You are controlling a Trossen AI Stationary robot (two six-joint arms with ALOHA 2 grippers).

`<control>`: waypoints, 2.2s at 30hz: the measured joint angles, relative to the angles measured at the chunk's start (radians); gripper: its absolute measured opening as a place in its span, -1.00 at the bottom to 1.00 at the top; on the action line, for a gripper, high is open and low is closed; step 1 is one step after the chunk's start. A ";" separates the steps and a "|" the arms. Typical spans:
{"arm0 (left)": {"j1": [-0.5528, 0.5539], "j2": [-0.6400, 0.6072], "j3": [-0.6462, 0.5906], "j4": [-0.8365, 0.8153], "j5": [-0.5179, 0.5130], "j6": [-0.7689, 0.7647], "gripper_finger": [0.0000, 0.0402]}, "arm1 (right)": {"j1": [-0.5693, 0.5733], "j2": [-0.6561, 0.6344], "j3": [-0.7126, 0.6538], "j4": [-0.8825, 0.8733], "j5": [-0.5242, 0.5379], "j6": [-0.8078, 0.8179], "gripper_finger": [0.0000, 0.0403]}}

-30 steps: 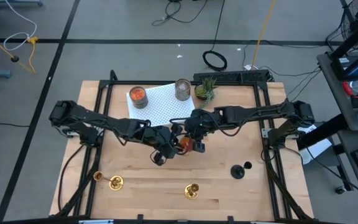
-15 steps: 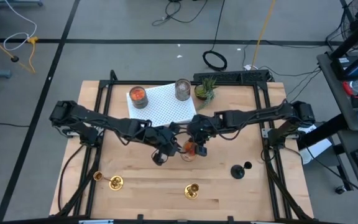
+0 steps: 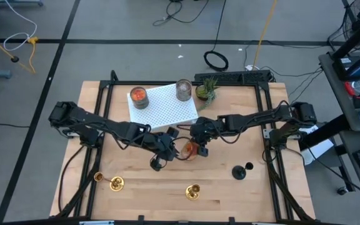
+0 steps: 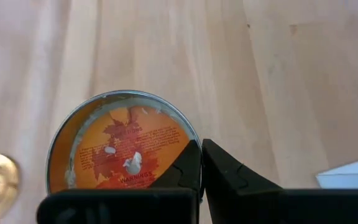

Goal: Pick & Place candle stick holders
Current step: Put the orange scented candle on the shelf

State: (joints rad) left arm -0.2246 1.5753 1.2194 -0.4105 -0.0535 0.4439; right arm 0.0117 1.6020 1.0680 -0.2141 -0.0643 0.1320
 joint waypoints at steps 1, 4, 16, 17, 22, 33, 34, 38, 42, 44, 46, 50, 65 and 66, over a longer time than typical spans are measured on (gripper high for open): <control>-0.004 0.000 0.000 -0.004 -0.004 -0.007 -0.77 | 0.001 0.000 -0.013 0.012 0.021 -0.015 -1.00; -0.020 0.000 0.000 -0.020 -0.031 -0.042 -0.77 | 0.001 0.000 -0.049 0.053 0.047 -0.041 -1.00; -0.092 -0.015 0.001 -0.074 -0.107 -0.066 -0.77 | -0.022 0.056 -0.061 0.221 0.016 -0.074 -0.99; -0.095 -0.017 0.002 -0.075 -0.119 -0.066 -0.77 | -0.027 0.068 -0.061 0.248 0.002 -0.074 -0.99; -0.114 -0.046 0.003 -0.116 -0.158 -0.147 -0.77 | -0.036 0.082 -0.059 0.254 -0.018 -0.083 -0.98; -0.110 -0.066 0.001 -0.194 -0.189 -0.244 -0.77 | -0.047 0.076 -0.060 0.323 -0.017 -0.108 -0.65; -0.110 -0.066 0.001 -0.194 -0.188 -0.245 -0.77 | -0.047 0.076 -0.060 0.323 -0.017 -0.108 -0.63; -0.110 -0.066 0.001 -0.185 -0.188 -0.242 -0.77 | -0.047 0.065 -0.060 0.316 -0.017 -0.111 -0.54; -0.103 -0.054 0.001 -0.138 -0.177 -0.242 -0.77 | -0.038 -0.020 -0.059 0.298 -0.015 -0.129 -0.49; -0.092 -0.035 0.002 -0.107 -0.155 -0.239 -0.76 | -0.030 -0.086 -0.059 0.215 -0.015 -0.141 -0.48; -0.075 -0.015 0.001 -0.083 -0.149 -0.231 -0.70 | -0.023 -0.145 -0.060 0.134 -0.016 -0.145 -0.49; -0.032 0.020 0.001 -0.037 -0.131 -0.191 -0.47 | 0.008 -0.235 -0.061 -0.061 0.008 -0.106 -0.52; 0.036 0.202 0.003 0.181 -0.024 -0.083 -0.11 | 0.075 -0.272 -0.381 0.224 0.064 0.038 -0.50; 0.036 0.213 0.003 0.178 -0.024 -0.083 -0.13 | 0.075 -0.273 -0.389 0.239 0.064 0.038 -0.49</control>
State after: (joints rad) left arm -0.1890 1.7881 1.2224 -0.2322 -0.0775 0.3609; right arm 0.0869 1.3293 0.6791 0.0251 -0.0004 0.1705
